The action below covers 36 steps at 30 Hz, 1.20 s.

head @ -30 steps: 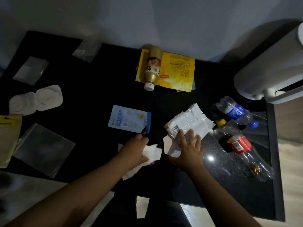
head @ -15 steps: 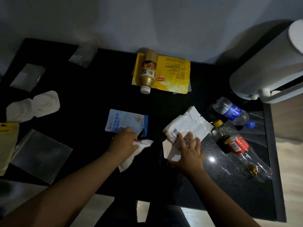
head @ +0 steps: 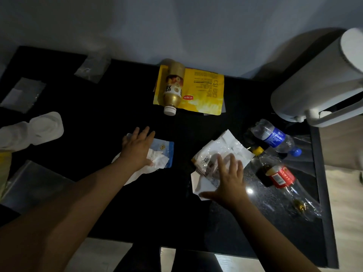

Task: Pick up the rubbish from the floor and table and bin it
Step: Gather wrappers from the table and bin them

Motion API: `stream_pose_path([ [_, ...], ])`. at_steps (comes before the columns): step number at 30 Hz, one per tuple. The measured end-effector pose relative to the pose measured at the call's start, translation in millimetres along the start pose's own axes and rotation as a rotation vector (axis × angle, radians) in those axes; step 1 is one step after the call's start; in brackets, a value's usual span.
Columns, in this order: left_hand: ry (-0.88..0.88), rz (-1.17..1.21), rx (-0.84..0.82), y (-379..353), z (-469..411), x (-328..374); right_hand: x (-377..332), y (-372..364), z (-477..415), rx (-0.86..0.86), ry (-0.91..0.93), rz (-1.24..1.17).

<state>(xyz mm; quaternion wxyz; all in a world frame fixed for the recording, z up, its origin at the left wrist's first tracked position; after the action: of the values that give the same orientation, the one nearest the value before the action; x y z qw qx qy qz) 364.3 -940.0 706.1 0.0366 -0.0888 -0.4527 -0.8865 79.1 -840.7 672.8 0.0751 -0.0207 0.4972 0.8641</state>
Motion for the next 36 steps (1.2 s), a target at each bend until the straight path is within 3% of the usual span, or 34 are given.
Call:
stream_pose_path([
  [3, -0.009, -0.037, 0.008, 0.3, -3.6, 1.1, -1.9, -15.1, -1.1, -0.117, 0.020, 0.052],
  [9, 0.048, 0.002, 0.039, -3.9, -1.0, 0.2, -7.4, -10.2, -5.2, 0.023, -0.037, 0.133],
  [17, 0.078, 0.462, 0.079, -20.8, 21.5, -0.7, -11.1, 5.4, -6.0, 0.206, -0.061, 0.114],
  [21, 0.098, 0.608, 0.137, -21.2, 34.1, -2.6, -9.3, 16.0, -8.9, 0.201, -0.061, 0.059],
  [28, 0.034, 0.749, 0.186, -9.9, 54.6, -7.7, -13.5, 55.1, -1.6, 0.238, -0.198, -0.262],
  [36, -0.120, 0.809, 0.260, 29.8, 84.0, -6.3, -52.4, 92.3, 75.3, 0.446, -0.236, -0.734],
])
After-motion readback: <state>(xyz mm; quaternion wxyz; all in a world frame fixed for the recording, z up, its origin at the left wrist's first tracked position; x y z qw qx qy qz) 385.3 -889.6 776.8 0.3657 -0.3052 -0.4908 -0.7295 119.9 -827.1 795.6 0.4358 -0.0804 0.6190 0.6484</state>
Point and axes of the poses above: each hand's wrist, its own z-axis away from the middle knuckle, its own y-axis out of the back of the hand, x = y × z, the point moved 4 cm from there along -z, towards the middle knuckle, and after that the axes turned 12 degrees about z, right-handed, at the moved point
